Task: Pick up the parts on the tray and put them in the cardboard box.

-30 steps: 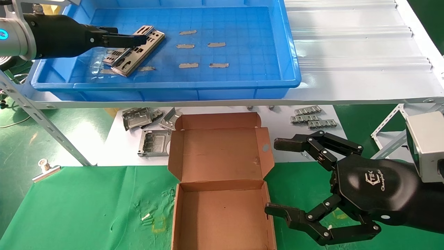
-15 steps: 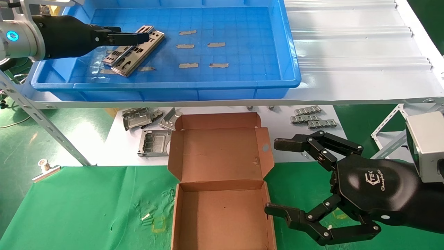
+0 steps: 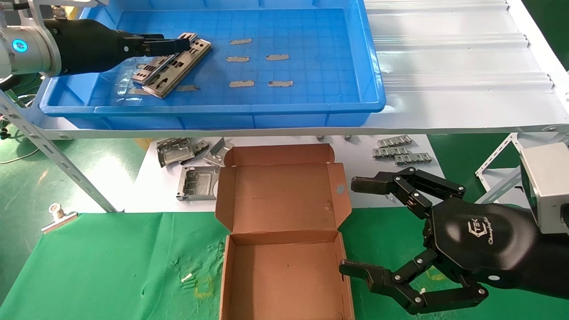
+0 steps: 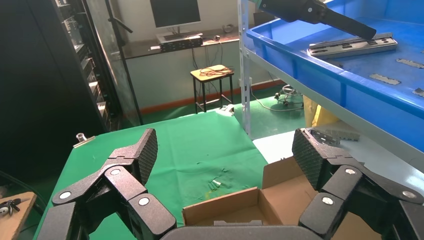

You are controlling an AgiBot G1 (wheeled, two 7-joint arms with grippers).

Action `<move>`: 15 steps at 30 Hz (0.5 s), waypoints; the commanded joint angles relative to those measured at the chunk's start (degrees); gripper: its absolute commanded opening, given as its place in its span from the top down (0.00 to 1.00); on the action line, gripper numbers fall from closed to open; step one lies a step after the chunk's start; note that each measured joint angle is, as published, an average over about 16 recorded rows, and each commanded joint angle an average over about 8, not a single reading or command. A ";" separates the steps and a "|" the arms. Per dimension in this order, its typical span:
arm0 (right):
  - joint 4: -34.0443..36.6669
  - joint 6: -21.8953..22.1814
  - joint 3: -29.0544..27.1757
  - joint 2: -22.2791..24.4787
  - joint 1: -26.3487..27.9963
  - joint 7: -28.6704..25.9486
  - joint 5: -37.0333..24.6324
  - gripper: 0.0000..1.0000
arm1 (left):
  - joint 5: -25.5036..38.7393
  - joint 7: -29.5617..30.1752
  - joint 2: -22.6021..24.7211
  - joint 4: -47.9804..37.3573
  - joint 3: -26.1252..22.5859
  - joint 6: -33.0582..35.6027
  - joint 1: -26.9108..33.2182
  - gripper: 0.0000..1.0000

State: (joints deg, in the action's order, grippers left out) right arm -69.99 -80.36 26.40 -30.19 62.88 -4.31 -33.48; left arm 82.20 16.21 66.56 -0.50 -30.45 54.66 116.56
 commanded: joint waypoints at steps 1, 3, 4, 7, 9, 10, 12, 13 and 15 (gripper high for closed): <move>0.00 0.00 0.00 0.00 0.00 0.00 0.00 0.00 | 0.04 0.10 0.03 0.02 -0.03 -0.10 -0.06 1.00; 0.00 0.00 0.00 0.00 0.00 0.00 0.00 0.00 | 0.09 0.12 0.03 0.08 -0.06 -0.21 -0.09 1.00; 0.00 0.00 0.00 0.00 0.00 0.00 0.00 0.00 | 0.10 0.11 0.03 0.11 -0.07 -0.26 -0.10 1.00; 0.00 0.00 0.00 0.00 0.00 0.00 0.00 0.00 | 0.13 0.03 0.00 0.24 -0.09 -0.37 -0.15 1.00; 0.00 0.00 0.00 0.00 0.00 0.00 0.00 0.00 | 0.14 -0.04 -0.03 0.32 -0.10 -0.41 -0.17 1.00; 0.00 0.00 0.00 0.00 0.00 0.00 0.00 0.00 | 0.15 -0.09 -0.04 0.37 -0.10 -0.41 -0.17 1.00; 0.00 0.00 0.00 0.00 0.00 0.00 0.00 0.00 | 0.14 -0.20 -0.08 0.48 -0.09 -0.38 -0.15 1.00; 0.00 0.00 0.00 0.00 0.00 0.00 0.00 0.00 | 0.12 -0.28 -0.10 0.55 -0.08 -0.34 -0.12 1.00; 0.00 0.00 0.00 0.00 0.00 0.00 0.00 0.00 | 0.05 -0.46 -0.15 0.72 -0.02 -0.22 -0.04 1.00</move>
State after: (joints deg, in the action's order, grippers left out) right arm -69.99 -80.36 26.40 -30.19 62.88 -4.31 -33.48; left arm 82.17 15.63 66.38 0.27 -30.42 54.56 116.55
